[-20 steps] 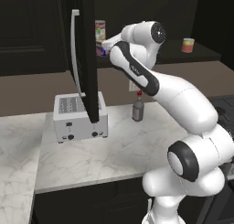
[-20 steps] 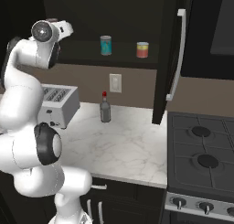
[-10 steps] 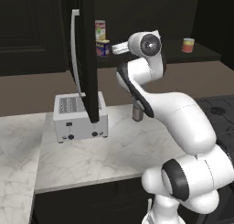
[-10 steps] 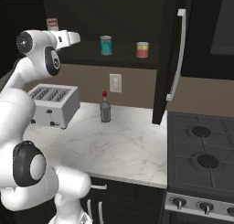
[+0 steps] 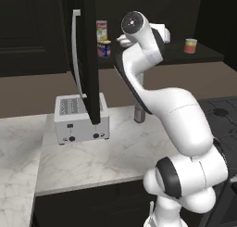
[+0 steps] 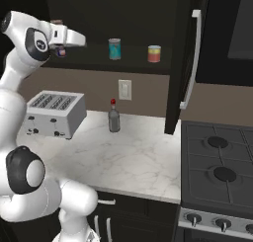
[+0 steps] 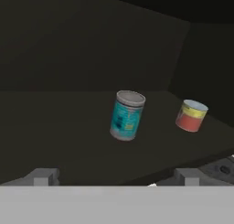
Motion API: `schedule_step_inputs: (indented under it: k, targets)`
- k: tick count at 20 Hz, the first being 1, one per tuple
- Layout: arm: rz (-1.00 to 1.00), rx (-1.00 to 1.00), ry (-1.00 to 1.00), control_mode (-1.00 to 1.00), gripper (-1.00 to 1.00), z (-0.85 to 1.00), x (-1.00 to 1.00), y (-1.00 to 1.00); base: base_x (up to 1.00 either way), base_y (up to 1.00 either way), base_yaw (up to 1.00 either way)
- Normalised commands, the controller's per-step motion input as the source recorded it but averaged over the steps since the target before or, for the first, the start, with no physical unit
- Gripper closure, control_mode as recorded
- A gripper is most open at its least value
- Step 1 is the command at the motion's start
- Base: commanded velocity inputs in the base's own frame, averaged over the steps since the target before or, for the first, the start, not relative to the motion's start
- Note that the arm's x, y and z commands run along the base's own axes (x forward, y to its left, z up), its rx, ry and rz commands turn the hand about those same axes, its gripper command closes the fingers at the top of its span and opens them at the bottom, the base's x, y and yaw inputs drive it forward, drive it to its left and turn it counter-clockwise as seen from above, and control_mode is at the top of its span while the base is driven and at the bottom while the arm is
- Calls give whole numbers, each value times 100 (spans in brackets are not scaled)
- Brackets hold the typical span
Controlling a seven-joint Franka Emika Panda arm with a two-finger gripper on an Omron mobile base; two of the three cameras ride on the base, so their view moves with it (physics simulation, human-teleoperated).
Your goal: Stack two cans on top of the other two cans in the cabinet.
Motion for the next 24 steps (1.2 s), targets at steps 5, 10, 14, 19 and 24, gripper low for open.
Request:
schedule_step_inputs:
  k: [5, 10, 14, 19, 24]
  targets:
    - [-20, 0, 1, -100, -100, -13, -25, -35, 0, 0, 0]
    - [-5, 0, -7, -100, -100, -39, -6, -24, 0, 0, 0]
    - [0, 3, -5, -100, -100, -31, 8, -31, 0, 0, 0]
    - [0, 6, -2, -100, -100, -13, 22, -34, 0, 0, 0]
    - [0, 9, 5, -100, -100, 0, 30, -31, 0, 0, 0]
